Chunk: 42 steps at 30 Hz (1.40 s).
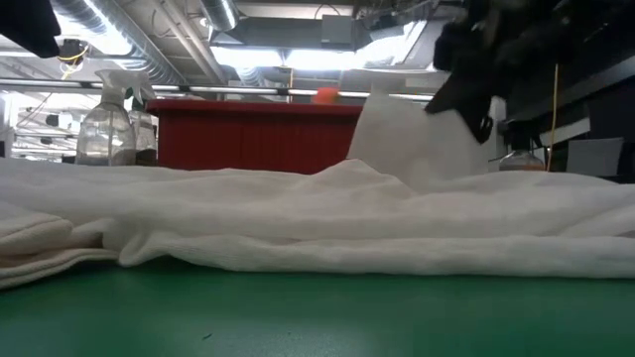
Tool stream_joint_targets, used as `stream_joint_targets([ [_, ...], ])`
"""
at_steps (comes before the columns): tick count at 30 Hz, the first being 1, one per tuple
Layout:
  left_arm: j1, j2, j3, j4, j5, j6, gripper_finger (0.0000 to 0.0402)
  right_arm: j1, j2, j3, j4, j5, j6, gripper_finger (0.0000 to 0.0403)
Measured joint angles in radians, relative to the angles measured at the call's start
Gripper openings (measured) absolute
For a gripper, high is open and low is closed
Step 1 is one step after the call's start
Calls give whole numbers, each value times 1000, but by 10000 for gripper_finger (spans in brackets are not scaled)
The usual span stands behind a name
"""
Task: Fold Laundry from Bin
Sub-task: Fold the white polo shirt
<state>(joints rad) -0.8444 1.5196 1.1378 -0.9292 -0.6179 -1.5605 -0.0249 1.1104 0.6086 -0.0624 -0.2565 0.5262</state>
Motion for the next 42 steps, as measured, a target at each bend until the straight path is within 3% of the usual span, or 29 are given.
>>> stream_joint_targets([
  [7, 0, 0, 0, 0, -2, 0, 94, 222, -16, 0, -6, 9, 0, 1],
  [19, 15, 0, 0, 3, -28, 0, 94, 504, -13, 0, -67, 256, 122, 1],
  [30, 83, 0, 0, 61, -28, 6, 94, 647, 46, 0, -67, 426, 272, 1],
  [42, 177, 28, 0, 269, -30, 270, 94, 687, 153, 0, -68, 445, 313, 1],
])
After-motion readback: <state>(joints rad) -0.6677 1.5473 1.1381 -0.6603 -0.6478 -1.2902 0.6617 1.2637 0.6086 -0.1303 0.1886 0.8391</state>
